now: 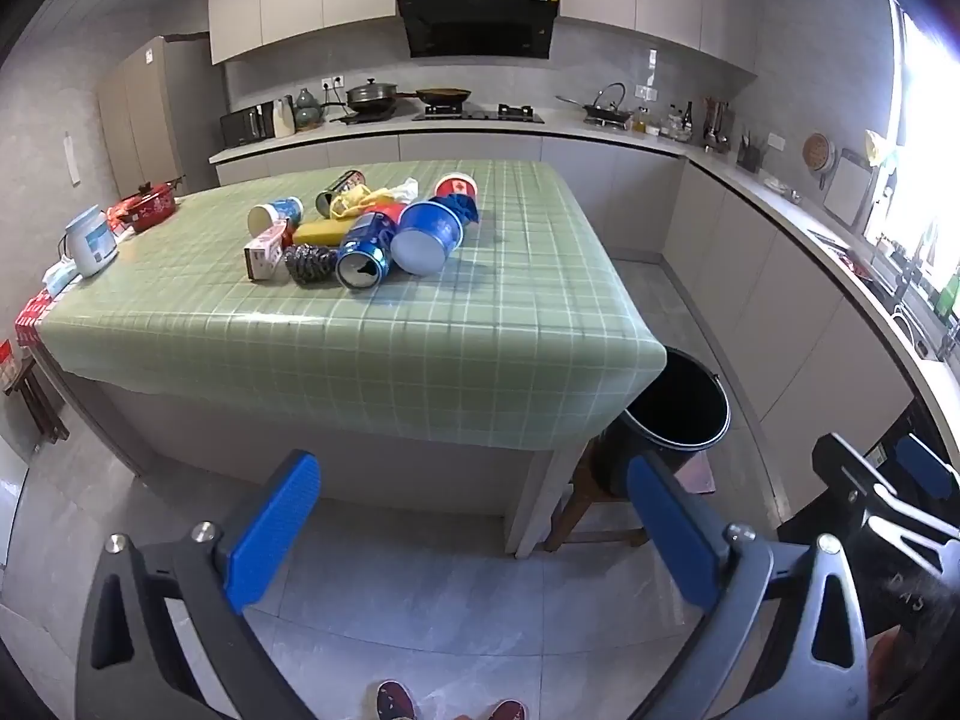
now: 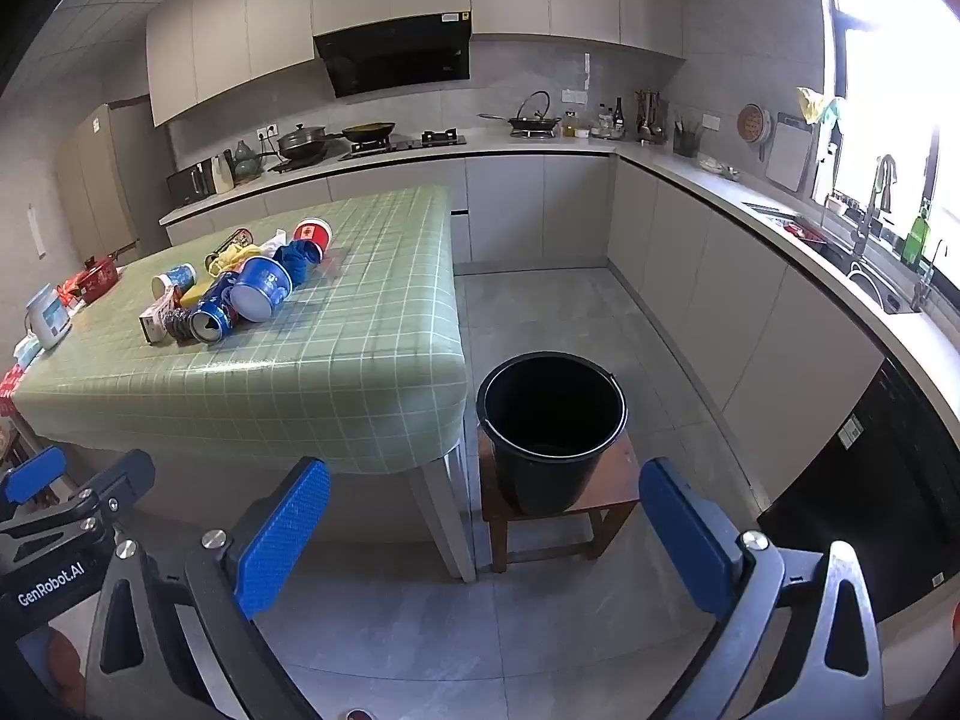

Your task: Collect trash

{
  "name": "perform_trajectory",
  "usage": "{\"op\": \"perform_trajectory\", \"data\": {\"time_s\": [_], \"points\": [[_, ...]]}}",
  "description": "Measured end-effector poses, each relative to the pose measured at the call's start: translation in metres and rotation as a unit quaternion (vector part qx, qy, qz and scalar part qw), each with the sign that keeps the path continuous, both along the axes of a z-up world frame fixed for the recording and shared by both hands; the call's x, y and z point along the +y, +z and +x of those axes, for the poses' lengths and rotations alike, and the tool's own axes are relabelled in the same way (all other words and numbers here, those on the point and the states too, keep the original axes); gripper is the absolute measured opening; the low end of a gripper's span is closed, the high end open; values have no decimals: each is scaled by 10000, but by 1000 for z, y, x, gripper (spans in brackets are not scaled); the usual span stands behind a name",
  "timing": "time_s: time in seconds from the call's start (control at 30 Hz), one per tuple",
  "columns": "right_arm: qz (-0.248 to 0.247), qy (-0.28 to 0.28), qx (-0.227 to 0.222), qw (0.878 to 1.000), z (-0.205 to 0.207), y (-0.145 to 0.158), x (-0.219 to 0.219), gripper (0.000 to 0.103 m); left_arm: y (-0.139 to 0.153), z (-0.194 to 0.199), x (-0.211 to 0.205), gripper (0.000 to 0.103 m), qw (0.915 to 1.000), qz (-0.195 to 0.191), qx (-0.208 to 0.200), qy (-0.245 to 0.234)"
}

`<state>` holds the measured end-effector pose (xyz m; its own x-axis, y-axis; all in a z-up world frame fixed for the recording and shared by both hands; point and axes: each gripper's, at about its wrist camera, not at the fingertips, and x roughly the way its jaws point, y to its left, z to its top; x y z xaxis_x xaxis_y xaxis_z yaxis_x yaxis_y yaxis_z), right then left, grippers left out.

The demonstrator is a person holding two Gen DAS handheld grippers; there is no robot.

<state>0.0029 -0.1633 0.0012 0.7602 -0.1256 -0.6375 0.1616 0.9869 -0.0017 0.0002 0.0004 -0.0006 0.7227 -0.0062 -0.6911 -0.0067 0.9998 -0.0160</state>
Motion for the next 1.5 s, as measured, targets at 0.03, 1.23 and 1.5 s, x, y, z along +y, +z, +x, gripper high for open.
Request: {"op": "perform_trajectory", "data": {"time_s": [0.03,1.23,1.5], "points": [[18,-16,3,10000,3,-2,3,103,0,-1,1,103,10000,6,-12,-1],[8,-195,-25,9998,-6,5,-4,103,3,-8,6,103,10000,-25,-18,5],[16,-164,-20,9999,-5,4,-3,103,2,-11,8,103,10000,-18,-11,42]]}}
